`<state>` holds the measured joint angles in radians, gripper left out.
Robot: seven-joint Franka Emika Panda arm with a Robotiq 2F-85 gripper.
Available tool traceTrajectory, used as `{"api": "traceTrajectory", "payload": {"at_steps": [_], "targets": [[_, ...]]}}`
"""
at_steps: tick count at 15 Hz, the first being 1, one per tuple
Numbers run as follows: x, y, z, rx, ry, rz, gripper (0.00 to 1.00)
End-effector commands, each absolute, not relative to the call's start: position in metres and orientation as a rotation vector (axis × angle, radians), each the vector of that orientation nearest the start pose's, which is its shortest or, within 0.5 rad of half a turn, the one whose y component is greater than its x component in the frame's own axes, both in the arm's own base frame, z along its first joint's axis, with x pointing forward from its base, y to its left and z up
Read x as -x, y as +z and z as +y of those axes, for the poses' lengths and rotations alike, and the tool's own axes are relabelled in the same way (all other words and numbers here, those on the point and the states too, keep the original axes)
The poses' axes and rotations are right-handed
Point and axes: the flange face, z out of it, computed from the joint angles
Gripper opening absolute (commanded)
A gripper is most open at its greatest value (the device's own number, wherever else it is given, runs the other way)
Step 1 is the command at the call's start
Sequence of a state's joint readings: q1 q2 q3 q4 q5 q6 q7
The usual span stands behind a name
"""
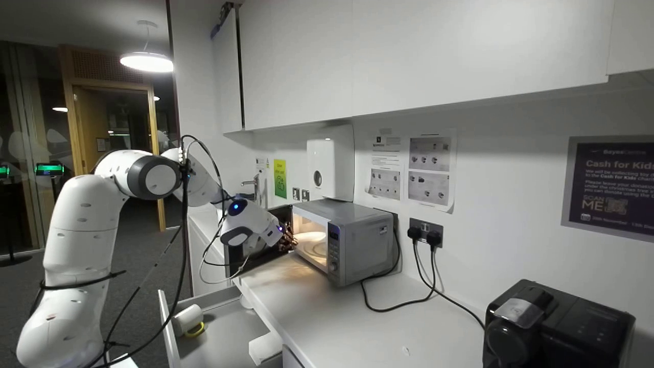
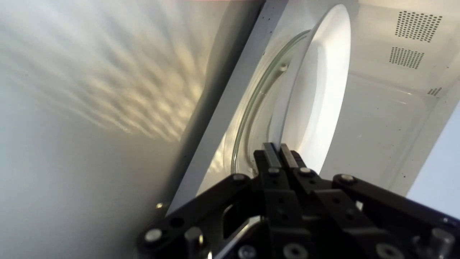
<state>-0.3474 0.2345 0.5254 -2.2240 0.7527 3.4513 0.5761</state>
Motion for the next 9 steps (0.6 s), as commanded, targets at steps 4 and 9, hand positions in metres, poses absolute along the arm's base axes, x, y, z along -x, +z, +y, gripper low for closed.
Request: {"api": "traceTrajectory", "payload": {"at_steps": [4,9], "targets": [[-0.539,0.405,-0.003,1.909,-1.029,1.489,0.01],[-0.521,0.421,-0.005,1.903,-1.052,1.493,0.01]]}}
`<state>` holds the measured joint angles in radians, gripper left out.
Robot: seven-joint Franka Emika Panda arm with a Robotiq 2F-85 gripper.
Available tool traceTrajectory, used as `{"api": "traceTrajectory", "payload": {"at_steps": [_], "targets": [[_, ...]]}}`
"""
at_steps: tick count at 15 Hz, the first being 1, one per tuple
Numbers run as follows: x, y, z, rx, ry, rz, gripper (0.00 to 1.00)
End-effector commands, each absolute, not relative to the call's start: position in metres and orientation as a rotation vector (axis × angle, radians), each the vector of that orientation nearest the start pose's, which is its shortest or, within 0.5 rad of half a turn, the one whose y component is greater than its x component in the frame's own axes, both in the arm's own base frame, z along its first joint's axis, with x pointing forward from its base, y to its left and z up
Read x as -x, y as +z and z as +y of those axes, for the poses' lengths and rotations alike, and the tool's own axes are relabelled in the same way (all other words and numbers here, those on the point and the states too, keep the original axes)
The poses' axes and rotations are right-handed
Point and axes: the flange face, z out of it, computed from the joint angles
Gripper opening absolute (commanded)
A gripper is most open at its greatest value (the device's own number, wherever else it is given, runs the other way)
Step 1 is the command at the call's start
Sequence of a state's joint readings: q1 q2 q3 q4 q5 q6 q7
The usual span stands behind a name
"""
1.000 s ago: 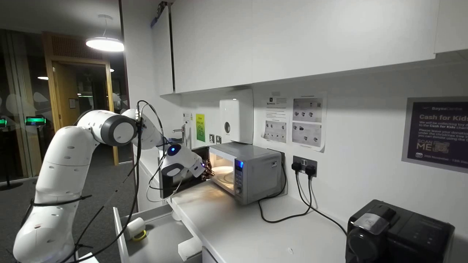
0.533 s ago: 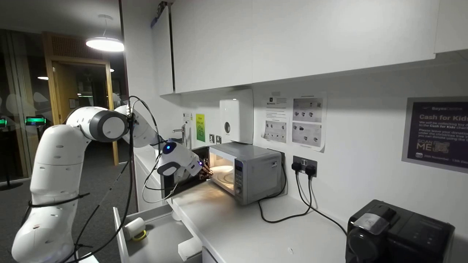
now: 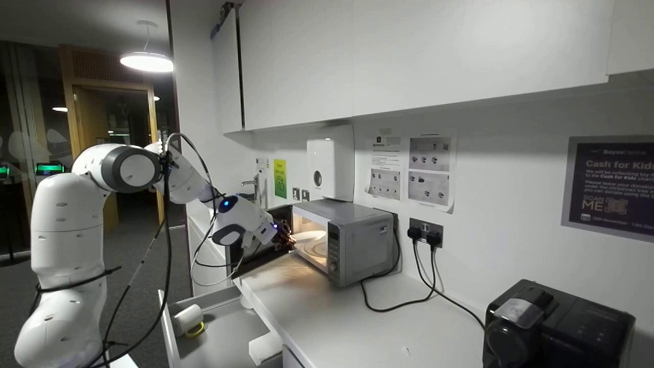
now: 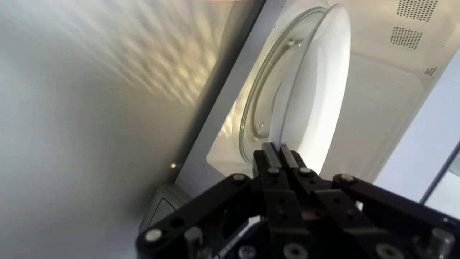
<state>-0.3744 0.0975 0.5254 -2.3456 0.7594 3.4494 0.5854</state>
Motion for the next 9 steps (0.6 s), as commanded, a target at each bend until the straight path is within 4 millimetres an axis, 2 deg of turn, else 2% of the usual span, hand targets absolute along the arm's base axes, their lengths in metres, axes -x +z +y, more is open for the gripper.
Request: {"api": "traceTrajectory", "payload": {"at_steps": [1,5,9], "targets": [[-0.518,0.424,-0.005,1.898,-1.051,1.495,0.01],[-0.508,0.442,0.001,1.856,-1.004,1.521,0.01],[-0.496,0.460,-0.003,1.759,-0.773,1.610,0.01]]}}
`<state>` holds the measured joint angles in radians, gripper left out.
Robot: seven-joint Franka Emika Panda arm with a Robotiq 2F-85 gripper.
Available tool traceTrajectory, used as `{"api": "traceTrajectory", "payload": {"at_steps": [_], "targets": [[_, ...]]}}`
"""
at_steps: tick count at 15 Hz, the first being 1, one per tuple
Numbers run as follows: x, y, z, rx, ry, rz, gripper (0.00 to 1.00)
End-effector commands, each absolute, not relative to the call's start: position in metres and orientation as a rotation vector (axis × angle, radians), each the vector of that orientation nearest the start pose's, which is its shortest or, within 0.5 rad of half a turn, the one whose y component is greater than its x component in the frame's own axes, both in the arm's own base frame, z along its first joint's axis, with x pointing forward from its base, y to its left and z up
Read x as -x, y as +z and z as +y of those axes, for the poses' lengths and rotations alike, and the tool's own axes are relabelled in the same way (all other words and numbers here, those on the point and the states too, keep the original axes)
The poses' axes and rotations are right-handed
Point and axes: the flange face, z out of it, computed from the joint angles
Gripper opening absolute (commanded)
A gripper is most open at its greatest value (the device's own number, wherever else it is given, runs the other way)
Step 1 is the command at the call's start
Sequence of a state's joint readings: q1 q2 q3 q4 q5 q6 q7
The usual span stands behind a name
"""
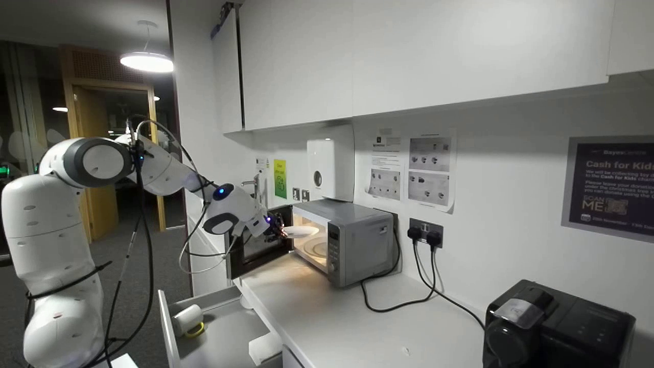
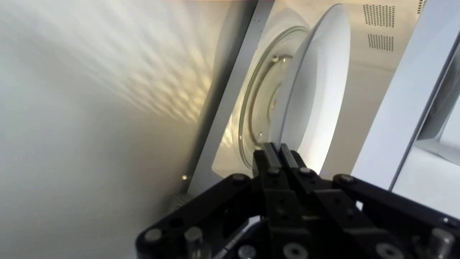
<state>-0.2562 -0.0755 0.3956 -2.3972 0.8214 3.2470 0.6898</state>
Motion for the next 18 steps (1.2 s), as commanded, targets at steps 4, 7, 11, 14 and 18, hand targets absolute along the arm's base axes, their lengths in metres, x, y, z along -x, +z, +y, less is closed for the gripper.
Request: {"api": "traceTrajectory", "payload": {"at_steps": [4,7,11,14,18], "targets": [[-0.476,0.475,-0.023,1.640,-0.713,1.674,0.01],[-0.463,0.476,-0.036,1.617,-0.718,1.702,0.01],[-0.449,0.464,-0.044,1.688,-0.744,1.712,0.01],[-0.439,0.455,-0.044,1.785,-0.764,1.681,0.01],[-0.425,0.458,-0.037,1.936,-0.797,1.551,0.01]]}}
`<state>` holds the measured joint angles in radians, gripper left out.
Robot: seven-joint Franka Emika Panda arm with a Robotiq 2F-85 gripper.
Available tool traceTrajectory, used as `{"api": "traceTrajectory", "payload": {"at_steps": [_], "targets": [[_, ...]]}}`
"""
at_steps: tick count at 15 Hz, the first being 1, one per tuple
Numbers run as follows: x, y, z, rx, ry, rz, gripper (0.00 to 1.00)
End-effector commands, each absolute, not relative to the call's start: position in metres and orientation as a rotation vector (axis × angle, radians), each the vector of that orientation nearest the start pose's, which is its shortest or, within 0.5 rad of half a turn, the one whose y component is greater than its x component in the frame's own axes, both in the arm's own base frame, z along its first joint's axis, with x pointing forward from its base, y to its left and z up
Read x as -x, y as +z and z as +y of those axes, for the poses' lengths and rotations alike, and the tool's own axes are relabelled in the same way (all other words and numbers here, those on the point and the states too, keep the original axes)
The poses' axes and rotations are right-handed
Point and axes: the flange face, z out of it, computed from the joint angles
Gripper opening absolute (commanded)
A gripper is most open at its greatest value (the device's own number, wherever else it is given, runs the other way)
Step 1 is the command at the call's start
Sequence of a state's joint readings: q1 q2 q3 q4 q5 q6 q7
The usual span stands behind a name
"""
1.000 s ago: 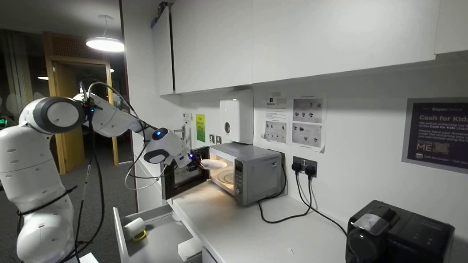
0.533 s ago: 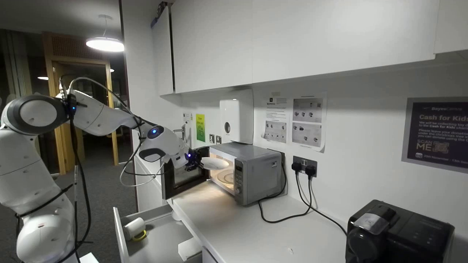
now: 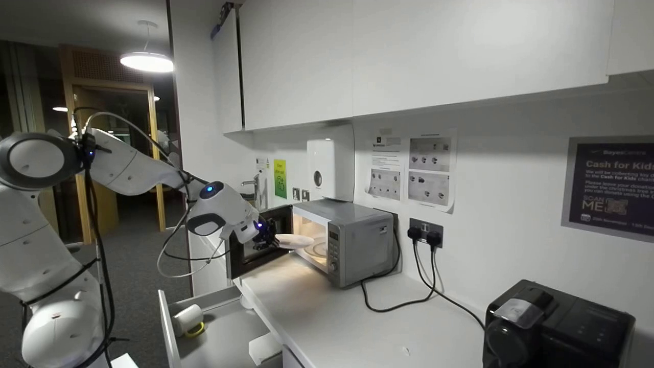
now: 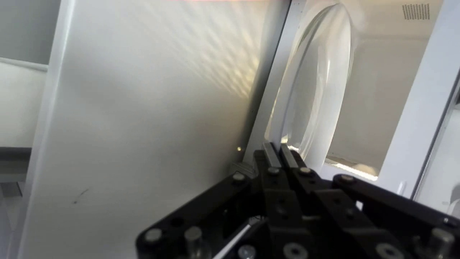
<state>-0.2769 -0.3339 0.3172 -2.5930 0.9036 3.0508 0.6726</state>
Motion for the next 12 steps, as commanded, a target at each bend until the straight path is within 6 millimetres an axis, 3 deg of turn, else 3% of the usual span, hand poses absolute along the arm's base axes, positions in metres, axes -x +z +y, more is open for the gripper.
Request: {"api": "traceTrajectory", "payload": {"at_steps": [1,7,8,12], "targets": [[-0.423,0.461,-0.038,1.966,-0.809,1.516,0.01],[-0.410,0.488,-0.058,1.907,-0.905,1.474,0.01],[-0.423,0.471,-0.052,1.940,-0.849,1.500,0.03],[-0.418,0.479,-0.059,1.910,-0.867,1.503,0.03]]}}
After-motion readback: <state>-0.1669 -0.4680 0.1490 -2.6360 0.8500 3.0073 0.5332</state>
